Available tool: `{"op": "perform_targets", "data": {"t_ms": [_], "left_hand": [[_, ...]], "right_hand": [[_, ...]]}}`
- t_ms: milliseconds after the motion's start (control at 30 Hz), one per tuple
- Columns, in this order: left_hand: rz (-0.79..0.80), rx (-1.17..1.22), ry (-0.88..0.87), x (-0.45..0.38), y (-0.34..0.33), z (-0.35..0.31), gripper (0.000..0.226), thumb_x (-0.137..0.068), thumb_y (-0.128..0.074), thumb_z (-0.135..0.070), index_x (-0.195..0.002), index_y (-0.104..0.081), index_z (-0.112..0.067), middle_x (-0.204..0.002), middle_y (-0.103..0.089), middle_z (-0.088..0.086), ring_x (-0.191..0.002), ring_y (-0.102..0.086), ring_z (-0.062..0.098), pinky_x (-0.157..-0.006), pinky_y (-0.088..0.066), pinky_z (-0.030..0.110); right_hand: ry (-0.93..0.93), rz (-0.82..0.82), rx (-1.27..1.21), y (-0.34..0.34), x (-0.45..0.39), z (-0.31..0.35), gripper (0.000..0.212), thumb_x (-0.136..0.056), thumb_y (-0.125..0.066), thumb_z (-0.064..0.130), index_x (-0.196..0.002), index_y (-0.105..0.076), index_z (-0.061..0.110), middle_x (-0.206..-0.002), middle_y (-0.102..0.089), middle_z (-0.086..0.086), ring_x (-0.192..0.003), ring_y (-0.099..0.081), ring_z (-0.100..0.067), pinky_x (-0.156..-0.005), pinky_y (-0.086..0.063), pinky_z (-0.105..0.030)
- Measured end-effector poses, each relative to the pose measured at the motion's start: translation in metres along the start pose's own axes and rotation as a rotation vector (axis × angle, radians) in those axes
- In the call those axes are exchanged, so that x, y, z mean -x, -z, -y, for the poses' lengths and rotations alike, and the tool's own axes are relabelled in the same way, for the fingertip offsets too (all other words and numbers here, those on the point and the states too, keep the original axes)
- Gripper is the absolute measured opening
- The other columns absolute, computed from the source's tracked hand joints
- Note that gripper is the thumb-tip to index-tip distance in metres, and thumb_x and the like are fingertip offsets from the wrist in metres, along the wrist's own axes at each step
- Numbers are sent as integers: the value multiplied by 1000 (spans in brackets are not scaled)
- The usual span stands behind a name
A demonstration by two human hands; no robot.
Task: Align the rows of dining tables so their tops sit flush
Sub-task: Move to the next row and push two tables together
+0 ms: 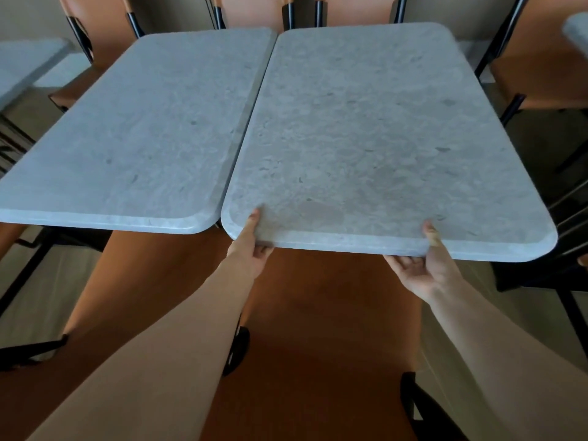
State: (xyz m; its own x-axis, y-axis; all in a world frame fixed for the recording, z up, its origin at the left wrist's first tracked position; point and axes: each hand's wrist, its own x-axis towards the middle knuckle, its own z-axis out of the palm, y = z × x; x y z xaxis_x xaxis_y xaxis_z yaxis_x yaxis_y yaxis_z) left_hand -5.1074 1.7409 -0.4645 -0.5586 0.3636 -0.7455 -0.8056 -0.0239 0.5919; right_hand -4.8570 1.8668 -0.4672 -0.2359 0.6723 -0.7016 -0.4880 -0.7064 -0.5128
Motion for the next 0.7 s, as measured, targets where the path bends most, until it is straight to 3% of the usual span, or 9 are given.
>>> {"op": "perform_targets", "data": {"t_ms": [133,267,367,467,567,633,700], "left_hand": [[-103,-12,-15,-8,-5,7,63,-66,-93,-37,-117,-62,-14,-113,-72,4,-97,-72,23,-88,-61,41],[-163,76,-43,-10,-16,21,59,-71,-88,-45,-113,-61,-14,-110,-70,3,-95,-71,22,-75,-62,36],[-34,91,4,-3,-34,48,57,-78,-80,-51,-119,-64,-16,-112,-74,5,-97,-73,23,-73,-60,37],[89,144,41,5,-52,71,48,-84,-74,-47,-121,-67,-17,-111,-76,6,-97,-74,23,-76,-61,39],[128,189,64,6,-57,70,34,-89,-72,-42,-111,-69,-15,-96,-79,6,-88,-75,22,-72,-60,40],[140,181,105,8,-51,64,31,-89,-72,-39,-107,-69,-14,-89,-79,7,-91,-73,24,-74,-59,42],[162,186,126,12,-49,63,34,-89,-73,-38,-111,-68,-13,-90,-79,7,-94,-73,25,-76,-58,42]], "right_hand": [[-44,-20,1,3,-2,6,49,-88,-74,41,-128,-63,15,-107,-78,-9,-98,-76,-27,-91,-58,-47],[11,-40,-23,10,-13,12,51,-88,-73,45,-128,-62,17,-117,-72,-9,-105,-70,-29,-95,-55,-53],[106,-21,30,24,-22,20,41,-82,-75,45,-113,-69,19,-96,-71,-2,-84,-67,-18,-90,-59,-50],[124,-36,-90,36,-28,28,32,-74,-80,46,-92,-78,19,-79,-68,3,-63,-55,-11,-87,-61,-36],[97,-29,-113,36,-25,32,19,-88,-73,38,-92,-70,19,-69,-62,5,-45,-42,-7,-87,-58,-30],[81,-49,-113,31,-17,33,15,-92,-71,33,-92,-67,18,-69,-64,5,-43,-45,-7,-89,-60,-32],[93,-72,-113,24,-11,32,15,-93,-71,32,-96,-66,18,-71,-72,4,-48,-62,-8,-81,-62,-35]]}}
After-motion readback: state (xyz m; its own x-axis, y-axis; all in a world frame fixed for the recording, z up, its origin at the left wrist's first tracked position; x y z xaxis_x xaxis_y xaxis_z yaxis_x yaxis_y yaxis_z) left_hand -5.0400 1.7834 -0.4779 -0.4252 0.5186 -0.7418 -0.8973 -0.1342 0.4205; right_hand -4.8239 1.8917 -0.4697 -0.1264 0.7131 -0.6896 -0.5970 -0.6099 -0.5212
